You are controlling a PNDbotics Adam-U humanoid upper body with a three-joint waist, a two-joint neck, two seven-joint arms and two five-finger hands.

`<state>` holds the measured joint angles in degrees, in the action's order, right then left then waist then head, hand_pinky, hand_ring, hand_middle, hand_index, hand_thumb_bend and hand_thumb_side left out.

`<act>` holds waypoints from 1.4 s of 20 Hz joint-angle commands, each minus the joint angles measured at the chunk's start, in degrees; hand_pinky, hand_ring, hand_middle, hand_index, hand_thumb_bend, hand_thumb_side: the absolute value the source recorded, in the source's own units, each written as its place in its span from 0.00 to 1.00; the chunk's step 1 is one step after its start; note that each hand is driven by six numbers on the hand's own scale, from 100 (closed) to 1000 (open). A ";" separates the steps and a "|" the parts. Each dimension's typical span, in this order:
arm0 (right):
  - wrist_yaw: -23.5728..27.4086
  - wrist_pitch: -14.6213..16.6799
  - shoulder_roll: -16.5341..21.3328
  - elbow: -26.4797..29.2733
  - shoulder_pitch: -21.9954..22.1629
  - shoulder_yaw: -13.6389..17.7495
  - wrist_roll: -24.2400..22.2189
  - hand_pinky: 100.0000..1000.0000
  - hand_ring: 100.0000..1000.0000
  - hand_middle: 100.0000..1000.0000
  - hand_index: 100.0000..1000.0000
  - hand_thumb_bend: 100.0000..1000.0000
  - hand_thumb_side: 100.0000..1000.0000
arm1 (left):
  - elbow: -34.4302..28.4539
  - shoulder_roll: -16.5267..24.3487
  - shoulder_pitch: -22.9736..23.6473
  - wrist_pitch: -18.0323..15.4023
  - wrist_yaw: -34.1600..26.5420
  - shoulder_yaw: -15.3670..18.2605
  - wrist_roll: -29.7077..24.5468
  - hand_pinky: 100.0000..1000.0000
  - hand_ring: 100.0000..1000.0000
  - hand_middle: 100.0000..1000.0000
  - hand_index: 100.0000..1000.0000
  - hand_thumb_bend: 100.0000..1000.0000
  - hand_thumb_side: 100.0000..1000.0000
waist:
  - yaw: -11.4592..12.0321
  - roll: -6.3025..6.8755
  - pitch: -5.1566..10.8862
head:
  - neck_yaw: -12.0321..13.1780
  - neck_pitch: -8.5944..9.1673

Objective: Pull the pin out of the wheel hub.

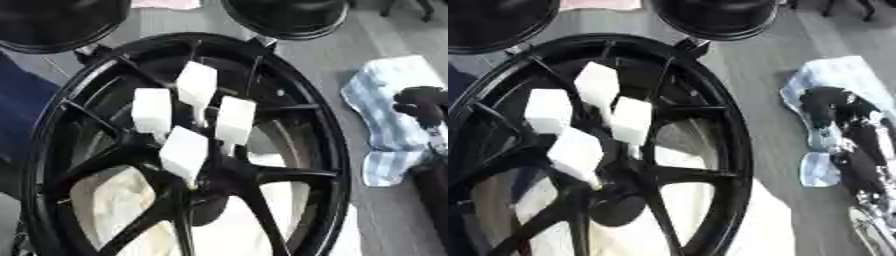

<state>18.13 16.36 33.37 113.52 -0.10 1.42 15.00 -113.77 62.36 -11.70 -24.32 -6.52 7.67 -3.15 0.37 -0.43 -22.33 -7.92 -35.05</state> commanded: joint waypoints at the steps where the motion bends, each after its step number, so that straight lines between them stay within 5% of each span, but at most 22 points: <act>1: -0.65 -0.13 0.25 1.08 0.10 0.82 0.70 0.75 0.72 0.64 0.56 0.29 0.40 | -0.82 3.65 -1.31 -0.14 0.60 0.93 -1.81 0.85 0.72 0.69 0.79 0.14 0.59 | -0.07 0.13 1.50 | -0.04 0.60; 17: -0.22 -2.79 -2.38 1.08 -0.11 1.63 2.67 0.75 0.72 0.64 0.56 0.30 0.40 | -0.82 10.04 -12.78 0.97 2.21 -6.00 -18.08 0.85 0.75 0.71 0.81 0.19 0.60 | -0.95 0.71 1.51 | -1.01 -0.26; 28: -0.08 -4.03 -2.16 1.08 -0.12 1.31 2.63 0.75 0.72 0.64 0.56 0.30 0.40 | -0.82 13.34 -20.57 5.36 2.13 -16.28 -31.08 0.86 0.77 0.73 0.82 0.25 0.66 | -2.03 1.45 1.89 | 0.17 1.12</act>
<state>17.85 12.53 30.07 113.52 0.00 2.44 17.63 -114.11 73.68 -31.48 -19.39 -4.25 -8.20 -33.07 -1.69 0.99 -22.18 -8.13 -34.83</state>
